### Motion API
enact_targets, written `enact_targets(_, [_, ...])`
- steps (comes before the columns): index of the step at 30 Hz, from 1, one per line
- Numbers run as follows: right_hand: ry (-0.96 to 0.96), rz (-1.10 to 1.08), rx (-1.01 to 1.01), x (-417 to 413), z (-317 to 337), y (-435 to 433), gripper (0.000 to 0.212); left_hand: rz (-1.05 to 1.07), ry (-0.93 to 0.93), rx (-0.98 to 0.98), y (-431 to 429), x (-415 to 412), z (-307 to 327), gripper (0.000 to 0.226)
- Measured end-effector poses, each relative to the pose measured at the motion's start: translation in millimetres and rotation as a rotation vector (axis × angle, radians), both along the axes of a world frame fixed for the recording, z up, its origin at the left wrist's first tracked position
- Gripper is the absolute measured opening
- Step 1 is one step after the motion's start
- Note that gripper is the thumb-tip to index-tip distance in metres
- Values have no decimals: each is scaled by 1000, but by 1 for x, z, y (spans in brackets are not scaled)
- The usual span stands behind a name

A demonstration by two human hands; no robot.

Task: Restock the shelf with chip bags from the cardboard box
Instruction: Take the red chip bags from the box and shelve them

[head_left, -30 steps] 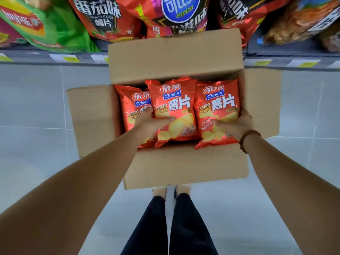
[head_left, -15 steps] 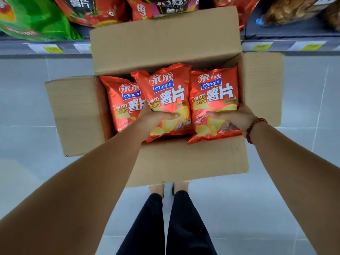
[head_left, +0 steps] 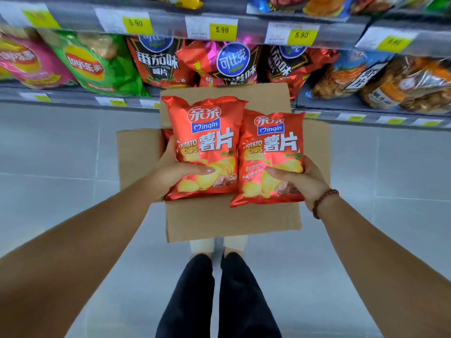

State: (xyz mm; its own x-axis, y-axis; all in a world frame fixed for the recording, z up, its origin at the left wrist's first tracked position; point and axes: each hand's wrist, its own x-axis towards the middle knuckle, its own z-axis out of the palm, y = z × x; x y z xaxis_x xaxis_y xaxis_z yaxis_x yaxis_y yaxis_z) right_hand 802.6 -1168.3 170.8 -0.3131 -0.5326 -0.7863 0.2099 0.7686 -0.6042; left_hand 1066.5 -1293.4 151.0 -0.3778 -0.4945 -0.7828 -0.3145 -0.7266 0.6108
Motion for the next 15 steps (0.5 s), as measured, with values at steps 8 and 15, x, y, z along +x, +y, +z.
enact_targets(8, [55,5,-211,11,155,-27,82,11,72,-238,-31,9,178,107])
enact_targets(15, [124,-16,-481,15,326,-51,65,-54,157,-506,-64,15,360,89])
